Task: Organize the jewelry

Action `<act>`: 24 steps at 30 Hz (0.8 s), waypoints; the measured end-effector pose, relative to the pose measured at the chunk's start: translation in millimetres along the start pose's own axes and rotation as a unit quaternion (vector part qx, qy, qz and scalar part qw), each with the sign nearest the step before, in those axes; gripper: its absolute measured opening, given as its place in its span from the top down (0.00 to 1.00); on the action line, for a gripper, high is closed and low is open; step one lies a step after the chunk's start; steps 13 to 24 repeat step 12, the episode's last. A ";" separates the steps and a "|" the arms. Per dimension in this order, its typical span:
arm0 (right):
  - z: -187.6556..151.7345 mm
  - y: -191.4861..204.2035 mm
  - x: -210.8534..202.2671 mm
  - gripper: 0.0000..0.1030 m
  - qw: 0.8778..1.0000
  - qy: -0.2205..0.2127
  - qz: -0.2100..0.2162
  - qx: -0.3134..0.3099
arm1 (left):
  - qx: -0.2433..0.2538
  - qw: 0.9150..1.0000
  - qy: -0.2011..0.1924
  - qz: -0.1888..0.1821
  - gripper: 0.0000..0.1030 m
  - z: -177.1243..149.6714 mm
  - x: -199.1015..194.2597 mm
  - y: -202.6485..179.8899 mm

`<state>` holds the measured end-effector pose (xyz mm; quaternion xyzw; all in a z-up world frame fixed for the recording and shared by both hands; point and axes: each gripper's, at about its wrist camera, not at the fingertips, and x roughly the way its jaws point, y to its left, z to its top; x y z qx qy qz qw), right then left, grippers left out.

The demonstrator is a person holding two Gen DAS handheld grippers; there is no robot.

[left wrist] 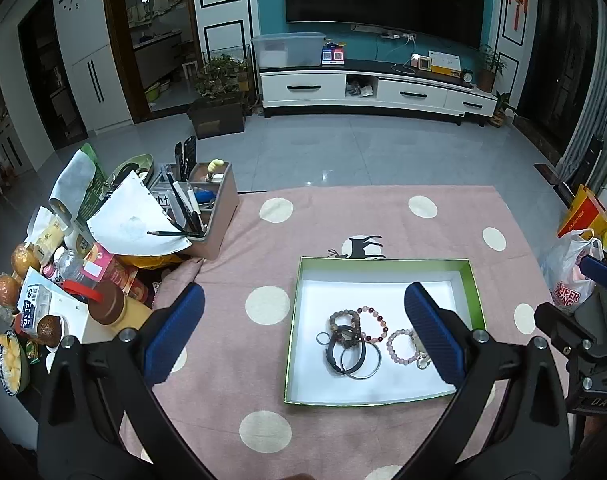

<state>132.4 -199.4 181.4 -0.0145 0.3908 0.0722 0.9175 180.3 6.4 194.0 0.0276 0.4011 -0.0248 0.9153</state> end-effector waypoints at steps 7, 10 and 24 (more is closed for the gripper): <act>-0.1 -2.0 1.8 0.01 1.000 0.003 -0.001 0.001 | 0.004 1.000 0.004 0.009 0.02 0.5 4.3 -1.1; -0.8 -2.4 3.9 0.01 1.000 0.005 -0.002 0.001 | 0.005 1.000 0.005 0.009 0.02 0.2 4.8 -1.5; -1.3 -3.0 5.2 0.01 1.000 0.006 -0.003 0.002 | 0.007 1.000 0.006 0.010 0.02 -0.2 6.3 -2.0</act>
